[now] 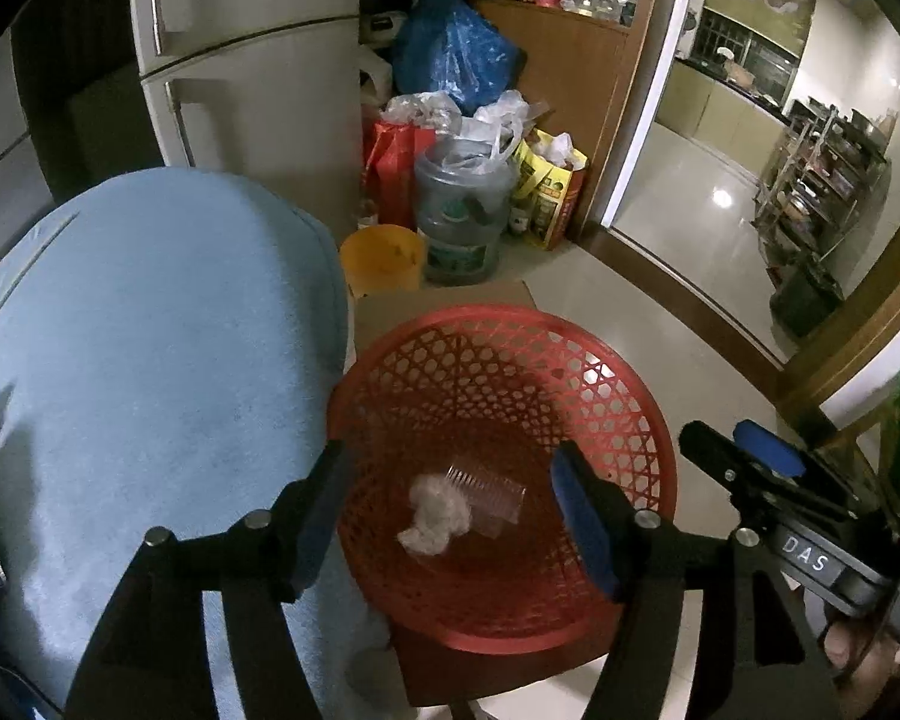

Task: Collect trash
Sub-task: 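Carry the tray and tissue to the red basket and open both tools, then grasp the blue plastic bags with the left tool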

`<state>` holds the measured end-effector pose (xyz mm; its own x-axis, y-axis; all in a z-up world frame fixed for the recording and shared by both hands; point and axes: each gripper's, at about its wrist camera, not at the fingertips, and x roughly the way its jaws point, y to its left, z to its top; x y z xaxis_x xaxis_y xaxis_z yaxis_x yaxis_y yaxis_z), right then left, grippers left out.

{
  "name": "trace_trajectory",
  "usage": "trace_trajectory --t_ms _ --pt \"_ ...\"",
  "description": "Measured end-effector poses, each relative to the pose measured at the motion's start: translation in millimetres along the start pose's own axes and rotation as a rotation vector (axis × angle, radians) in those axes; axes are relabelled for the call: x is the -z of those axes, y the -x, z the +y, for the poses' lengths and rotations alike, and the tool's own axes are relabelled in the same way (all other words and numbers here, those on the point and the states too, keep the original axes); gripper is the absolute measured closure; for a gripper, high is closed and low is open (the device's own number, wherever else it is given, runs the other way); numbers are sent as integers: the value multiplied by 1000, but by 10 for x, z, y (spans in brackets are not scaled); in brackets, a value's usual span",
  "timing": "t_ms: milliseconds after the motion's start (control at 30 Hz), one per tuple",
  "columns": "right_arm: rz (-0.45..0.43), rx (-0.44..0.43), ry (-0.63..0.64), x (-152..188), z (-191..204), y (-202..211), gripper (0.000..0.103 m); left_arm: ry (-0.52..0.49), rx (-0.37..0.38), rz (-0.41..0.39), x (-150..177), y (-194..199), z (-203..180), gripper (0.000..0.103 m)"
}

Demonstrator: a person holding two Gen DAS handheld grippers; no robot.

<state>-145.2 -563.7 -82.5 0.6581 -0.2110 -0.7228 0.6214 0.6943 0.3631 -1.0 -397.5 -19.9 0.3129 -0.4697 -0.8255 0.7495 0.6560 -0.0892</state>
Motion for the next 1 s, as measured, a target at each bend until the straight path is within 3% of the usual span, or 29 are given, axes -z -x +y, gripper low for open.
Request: trace_trajectory --t_ms 267,500,767,1000 --pt "-2 -25 22 36 148 31 26 82 -49 -63 101 350 426 33" --pt "22 -68 89 170 525 16 26 250 -157 -106 574 831 1147 31" --pt "47 -156 255 412 1411 45 26 414 -249 -158 1205 1378 1769 31" --pt "83 -282 425 730 2312 113 26 498 -345 -236 1679 1876 2156 30"
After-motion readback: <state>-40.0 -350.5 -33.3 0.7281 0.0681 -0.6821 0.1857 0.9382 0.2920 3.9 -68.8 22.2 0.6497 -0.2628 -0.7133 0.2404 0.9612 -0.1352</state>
